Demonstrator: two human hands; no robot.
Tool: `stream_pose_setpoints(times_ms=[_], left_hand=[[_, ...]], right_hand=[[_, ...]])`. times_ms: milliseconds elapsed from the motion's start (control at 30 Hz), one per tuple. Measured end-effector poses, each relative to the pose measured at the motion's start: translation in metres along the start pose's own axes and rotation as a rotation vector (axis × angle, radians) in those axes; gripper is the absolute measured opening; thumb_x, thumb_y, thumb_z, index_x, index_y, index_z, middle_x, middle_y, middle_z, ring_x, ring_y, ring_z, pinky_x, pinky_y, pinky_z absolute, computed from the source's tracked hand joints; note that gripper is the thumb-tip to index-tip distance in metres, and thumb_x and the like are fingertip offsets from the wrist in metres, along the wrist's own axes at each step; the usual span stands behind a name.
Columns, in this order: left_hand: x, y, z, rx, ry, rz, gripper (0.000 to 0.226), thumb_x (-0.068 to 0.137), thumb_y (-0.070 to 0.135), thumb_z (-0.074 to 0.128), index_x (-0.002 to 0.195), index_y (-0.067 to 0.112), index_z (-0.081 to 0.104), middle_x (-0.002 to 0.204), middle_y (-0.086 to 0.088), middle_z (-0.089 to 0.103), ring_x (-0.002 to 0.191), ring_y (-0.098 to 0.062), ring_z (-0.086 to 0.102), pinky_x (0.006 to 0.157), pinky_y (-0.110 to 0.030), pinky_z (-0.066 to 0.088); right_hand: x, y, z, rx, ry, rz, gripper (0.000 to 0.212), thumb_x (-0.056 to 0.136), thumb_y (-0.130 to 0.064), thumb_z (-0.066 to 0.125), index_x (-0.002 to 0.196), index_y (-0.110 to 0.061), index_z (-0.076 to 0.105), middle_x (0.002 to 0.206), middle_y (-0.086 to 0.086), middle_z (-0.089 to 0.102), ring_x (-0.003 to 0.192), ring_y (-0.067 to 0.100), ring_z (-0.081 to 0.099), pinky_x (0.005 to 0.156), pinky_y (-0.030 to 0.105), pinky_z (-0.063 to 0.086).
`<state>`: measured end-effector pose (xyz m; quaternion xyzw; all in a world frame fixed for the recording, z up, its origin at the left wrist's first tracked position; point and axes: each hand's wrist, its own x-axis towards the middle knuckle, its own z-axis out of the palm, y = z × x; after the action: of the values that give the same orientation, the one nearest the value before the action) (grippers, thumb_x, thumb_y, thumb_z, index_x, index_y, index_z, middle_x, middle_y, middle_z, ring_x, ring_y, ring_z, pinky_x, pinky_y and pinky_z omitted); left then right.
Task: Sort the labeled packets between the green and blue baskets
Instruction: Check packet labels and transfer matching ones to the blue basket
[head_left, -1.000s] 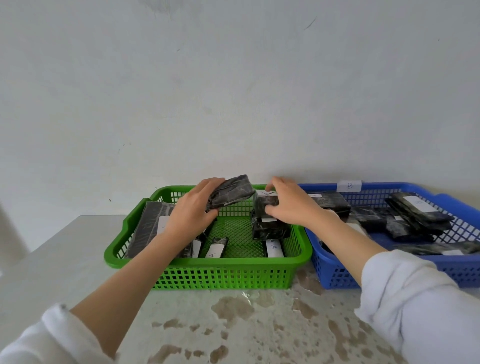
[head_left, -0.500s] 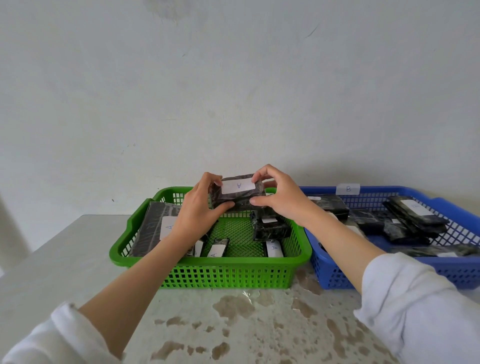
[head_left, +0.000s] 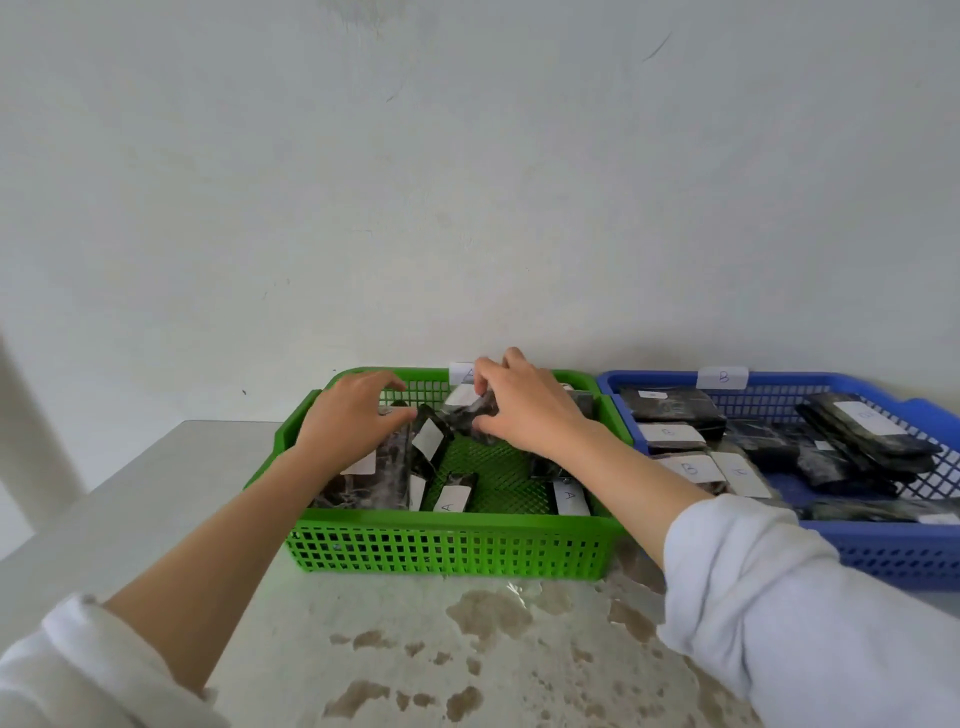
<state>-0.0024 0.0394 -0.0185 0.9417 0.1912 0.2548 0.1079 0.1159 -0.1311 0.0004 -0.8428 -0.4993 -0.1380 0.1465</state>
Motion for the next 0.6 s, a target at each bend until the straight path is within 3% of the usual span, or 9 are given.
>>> stream_pose_setpoints(times_ms=[133,300,467,600], left_hand=[[-0.01,-0.017,-0.007,0.145,-0.06,-0.062,0.045,0.087,0.05,0.053,0.117,0.017,0.06,0.115,-0.003,0.064,0.103,-0.02,0.057,0.088,-0.038,0.047],[-0.011,-0.025,-0.012,0.217,-0.144,-0.092,0.06,0.085,0.056,0.052,0.13,0.017,0.051,0.121,-0.007,0.058,0.124,-0.024,0.04,0.092,-0.039,0.041],[0.006,-0.029,-0.026,0.261,-0.311,-0.127,0.063,0.081,0.06,0.055,0.124,0.014,0.053,0.116,-0.01,0.053,0.118,-0.029,0.035,0.092,-0.04,0.037],[0.016,-0.024,-0.033,0.028,-0.29,-0.079,0.06,0.078,0.046,0.068,0.124,0.01,0.057,0.109,-0.008,0.053,0.1,-0.022,0.048,0.08,-0.028,0.038]], right_hand=[[0.004,-0.007,0.016,-0.18,-0.094,0.015,0.047,0.084,-0.036,0.065,0.118,-0.01,0.046,0.122,0.013,0.044,0.085,0.029,0.056,0.069,0.035,0.04],[0.013,-0.009,0.021,-0.315,-0.143,-0.04,0.056,0.083,-0.043,0.065,0.123,-0.008,0.046,0.124,0.012,0.05,0.096,0.029,0.058,0.072,0.034,0.041],[0.009,-0.002,0.032,-0.515,-0.242,-0.038,0.048,0.081,-0.052,0.062,0.113,-0.017,0.056,0.113,0.003,0.062,0.105,0.023,0.057,0.096,0.043,0.03],[0.008,-0.003,0.03,-0.464,-0.153,-0.056,0.038,0.084,-0.049,0.057,0.105,-0.019,0.06,0.112,0.002,0.062,0.113,0.022,0.048,0.095,0.044,0.03]])
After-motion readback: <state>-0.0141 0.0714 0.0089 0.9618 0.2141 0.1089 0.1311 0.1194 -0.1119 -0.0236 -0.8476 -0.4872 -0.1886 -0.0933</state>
